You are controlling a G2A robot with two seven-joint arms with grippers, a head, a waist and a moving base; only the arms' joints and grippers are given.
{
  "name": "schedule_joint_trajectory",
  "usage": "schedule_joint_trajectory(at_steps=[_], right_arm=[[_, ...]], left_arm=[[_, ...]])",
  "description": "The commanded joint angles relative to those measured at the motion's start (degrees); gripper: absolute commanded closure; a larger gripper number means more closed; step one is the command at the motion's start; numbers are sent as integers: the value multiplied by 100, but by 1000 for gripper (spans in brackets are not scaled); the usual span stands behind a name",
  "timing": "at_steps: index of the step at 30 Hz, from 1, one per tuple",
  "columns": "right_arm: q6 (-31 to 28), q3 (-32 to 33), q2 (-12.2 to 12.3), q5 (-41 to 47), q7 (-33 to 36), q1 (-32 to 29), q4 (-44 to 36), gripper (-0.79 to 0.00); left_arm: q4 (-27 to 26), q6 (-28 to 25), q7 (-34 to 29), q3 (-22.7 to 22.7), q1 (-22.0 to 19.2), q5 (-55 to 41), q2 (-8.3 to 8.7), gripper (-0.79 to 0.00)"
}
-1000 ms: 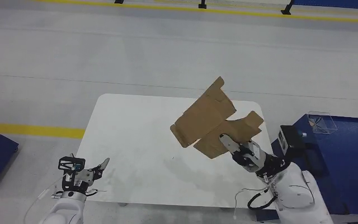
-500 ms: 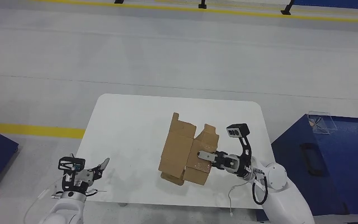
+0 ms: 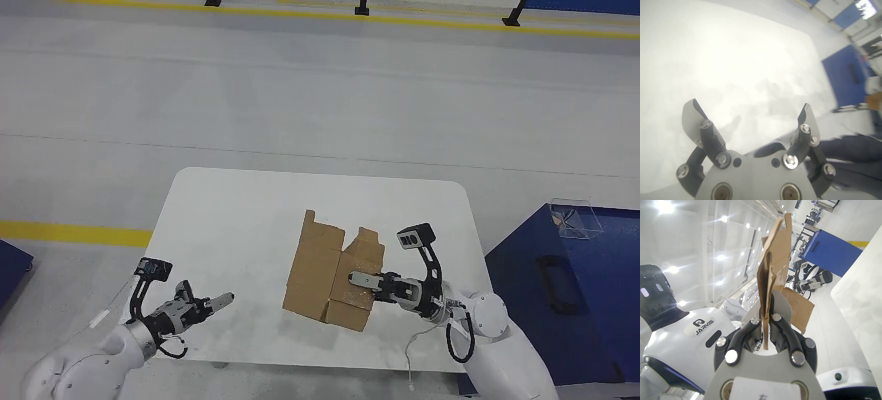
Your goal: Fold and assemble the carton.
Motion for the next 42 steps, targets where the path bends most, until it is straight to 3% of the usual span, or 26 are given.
schedule_joint_trajectory(at_steps=[1,3,5,8,12,14,18,21,23,30,31,32,42], right_arm=[[22,-162,-22,6,108,62,128,0],[53,-344,-48,33,251,119,228,0],[64,-535,-75,-60,339,176,328,0],[-49,-794,-120,-283,325,246,427,0],[-152,-1097,-188,-294,320,331,538,0],[-196,-1233,-220,-293,320,371,571,0],[-243,-1406,-263,-344,289,431,608,0],[-250,-1454,-277,-371,261,456,639,0],[-239,-1489,-285,-338,308,466,654,0],[-253,-1532,-292,-405,356,497,689,0],[-253,-1532,-292,-405,356,497,689,-526],[-253,-1532,-292,-405,356,497,689,-785],[-253,-1532,-292,-405,356,497,689,-785]], left_arm=[[387,383,-1617,-28,-426,-2377,40,-785],[879,741,-2432,-47,-844,-3660,65,-785],[1305,819,-2943,57,-1117,-4188,82,-785],[1612,739,-3449,350,-1329,-4512,88,-785],[1488,540,-3449,755,-1247,-4398,100,-785],[1416,540,-3440,948,-1223,-4293,107,-625],[1369,466,-3348,1156,-1214,-4218,115,-379],[1370,418,-3314,1176,-1213,-4291,132,-246],[1382,386,-3281,1162,-1197,-4359,145,0],[1443,405,-3264,1166,-1178,-4546,173,0],[1443,405,-3264,1166,-1178,-4546,173,0],[1443,405,-3264,1166,-1178,-4546,173,0],[1443,405,-3264,1166,-1178,-4546,173,0]])
